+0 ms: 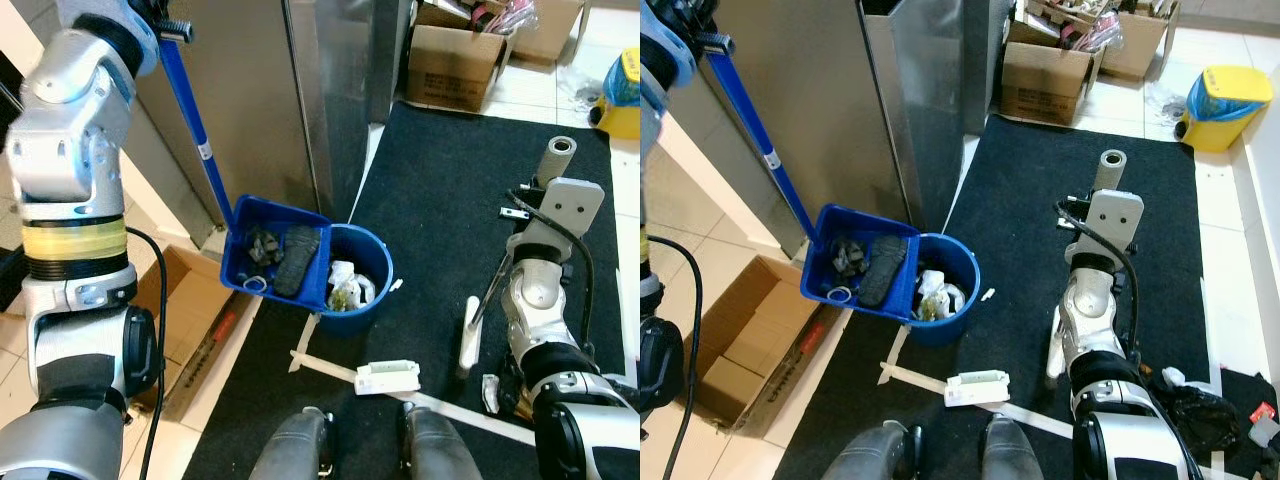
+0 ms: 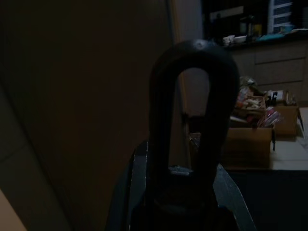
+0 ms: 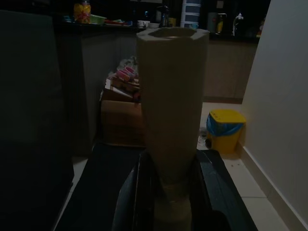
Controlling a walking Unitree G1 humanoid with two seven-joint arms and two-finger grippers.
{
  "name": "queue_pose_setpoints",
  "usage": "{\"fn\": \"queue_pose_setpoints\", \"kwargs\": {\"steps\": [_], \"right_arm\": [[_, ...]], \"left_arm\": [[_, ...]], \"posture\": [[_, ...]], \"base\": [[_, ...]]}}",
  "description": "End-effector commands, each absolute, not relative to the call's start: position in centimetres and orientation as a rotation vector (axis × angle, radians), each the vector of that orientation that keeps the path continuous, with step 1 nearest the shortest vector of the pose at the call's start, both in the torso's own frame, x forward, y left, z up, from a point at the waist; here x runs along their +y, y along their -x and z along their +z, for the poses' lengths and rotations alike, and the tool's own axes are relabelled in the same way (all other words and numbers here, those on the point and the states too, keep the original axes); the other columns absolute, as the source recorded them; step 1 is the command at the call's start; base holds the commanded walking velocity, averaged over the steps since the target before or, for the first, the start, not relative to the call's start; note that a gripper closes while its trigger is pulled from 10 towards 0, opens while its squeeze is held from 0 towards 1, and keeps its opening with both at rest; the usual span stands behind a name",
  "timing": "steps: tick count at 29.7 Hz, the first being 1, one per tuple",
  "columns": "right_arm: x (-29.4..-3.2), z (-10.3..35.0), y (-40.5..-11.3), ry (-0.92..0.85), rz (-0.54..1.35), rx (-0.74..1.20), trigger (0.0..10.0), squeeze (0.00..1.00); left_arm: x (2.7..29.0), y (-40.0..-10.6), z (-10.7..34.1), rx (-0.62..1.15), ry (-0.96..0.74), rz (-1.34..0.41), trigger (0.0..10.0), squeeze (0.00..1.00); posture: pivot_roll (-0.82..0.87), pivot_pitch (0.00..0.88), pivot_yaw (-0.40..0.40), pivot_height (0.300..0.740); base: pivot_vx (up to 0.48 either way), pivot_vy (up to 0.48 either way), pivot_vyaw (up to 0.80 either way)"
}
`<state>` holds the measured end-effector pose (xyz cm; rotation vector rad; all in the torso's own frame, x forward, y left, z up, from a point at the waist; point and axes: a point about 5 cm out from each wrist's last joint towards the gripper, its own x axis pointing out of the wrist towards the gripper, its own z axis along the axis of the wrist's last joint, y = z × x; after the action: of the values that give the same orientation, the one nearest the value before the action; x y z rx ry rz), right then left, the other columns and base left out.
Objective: Sweep floor
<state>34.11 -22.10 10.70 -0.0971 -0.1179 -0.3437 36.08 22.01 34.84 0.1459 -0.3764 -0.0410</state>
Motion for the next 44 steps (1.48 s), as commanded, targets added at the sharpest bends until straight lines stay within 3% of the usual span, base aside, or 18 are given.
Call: {"fn": "queue_pose_setpoints", "kwargs": {"steps": [1, 14, 23, 44], "right_arm": [[-22.2, 11.2, -34.1, 0.104, -0.341, -0.153, 10.0, 0.00], [-22.6, 11.1, -33.9, 0.112, -0.349, -0.157, 10.0, 0.00], [-22.8, 10.9, -33.5, 0.113, -0.360, -0.156, 10.0, 0.00], [-22.5, 10.7, -33.4, 0.106, -0.366, -0.154, 10.0, 0.00]], "left_arm": [[22.4, -35.3, 37.4, -0.512, -0.185, -0.022, 10.0, 0.00], [21.3, -37.8, 38.0, -0.548, -0.286, -0.091, 10.0, 0.00], [19.0, -38.4, 38.8, -0.611, -0.304, -0.191, 10.0, 0.00], [10.8, -38.2, 38.8, -0.734, -0.445, -0.525, 10.0, 0.00]], "posture": [[0.02, 0.121, 0.093, 0.740], [0.00, 0.130, 0.101, 0.740], [-0.01, 0.139, 0.112, 0.740], [-0.01, 0.144, 0.123, 0.740]], "base": [[0.000, 0.000, 0.00], [0.000, 0.000, 0.00], [0.000, 0.000, 0.00], [0.000, 0.000, 0.00]]}}
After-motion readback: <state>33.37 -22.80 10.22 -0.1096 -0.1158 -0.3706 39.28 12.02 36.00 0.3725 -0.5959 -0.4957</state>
